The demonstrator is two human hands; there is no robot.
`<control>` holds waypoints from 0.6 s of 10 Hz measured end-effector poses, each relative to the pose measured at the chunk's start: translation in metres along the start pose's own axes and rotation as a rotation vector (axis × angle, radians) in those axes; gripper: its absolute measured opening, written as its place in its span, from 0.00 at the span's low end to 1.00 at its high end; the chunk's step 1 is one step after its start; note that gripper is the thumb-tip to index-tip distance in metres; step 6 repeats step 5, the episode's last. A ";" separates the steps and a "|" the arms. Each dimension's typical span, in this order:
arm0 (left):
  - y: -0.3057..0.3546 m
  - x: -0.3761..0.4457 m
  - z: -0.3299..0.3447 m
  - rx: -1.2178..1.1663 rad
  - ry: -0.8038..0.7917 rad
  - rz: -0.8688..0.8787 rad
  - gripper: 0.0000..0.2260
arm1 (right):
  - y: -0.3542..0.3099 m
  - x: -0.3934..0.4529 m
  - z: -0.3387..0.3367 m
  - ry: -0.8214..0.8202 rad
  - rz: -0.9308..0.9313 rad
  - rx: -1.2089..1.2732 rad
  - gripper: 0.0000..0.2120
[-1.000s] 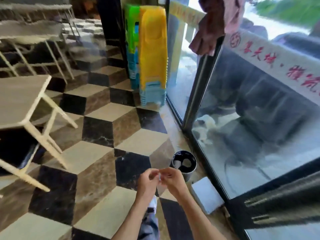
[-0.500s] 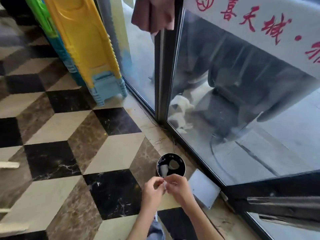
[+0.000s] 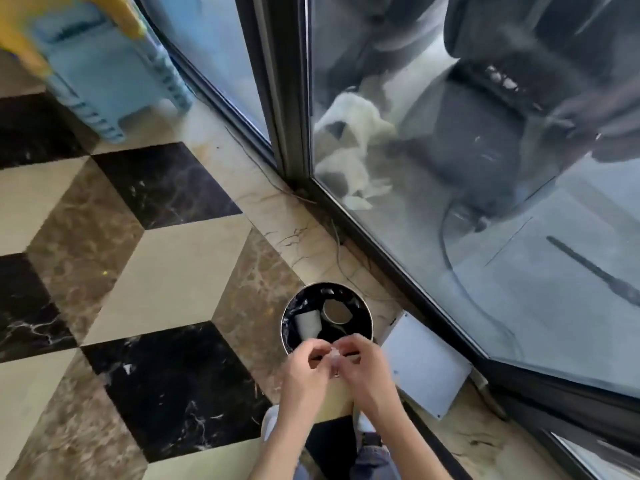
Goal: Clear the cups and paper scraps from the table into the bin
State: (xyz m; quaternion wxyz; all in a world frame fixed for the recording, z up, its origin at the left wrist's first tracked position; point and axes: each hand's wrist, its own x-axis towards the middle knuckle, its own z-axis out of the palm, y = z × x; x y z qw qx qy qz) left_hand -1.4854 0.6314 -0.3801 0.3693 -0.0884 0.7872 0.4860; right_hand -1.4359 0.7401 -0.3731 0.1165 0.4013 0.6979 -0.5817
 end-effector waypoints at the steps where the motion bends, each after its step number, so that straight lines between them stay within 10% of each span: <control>1: -0.031 0.053 0.030 0.013 -0.003 0.032 0.05 | 0.040 0.054 0.001 0.030 -0.007 -0.004 0.04; 6: -0.073 0.152 0.070 -0.007 0.011 0.047 0.03 | 0.091 0.149 0.014 0.083 0.048 -0.047 0.11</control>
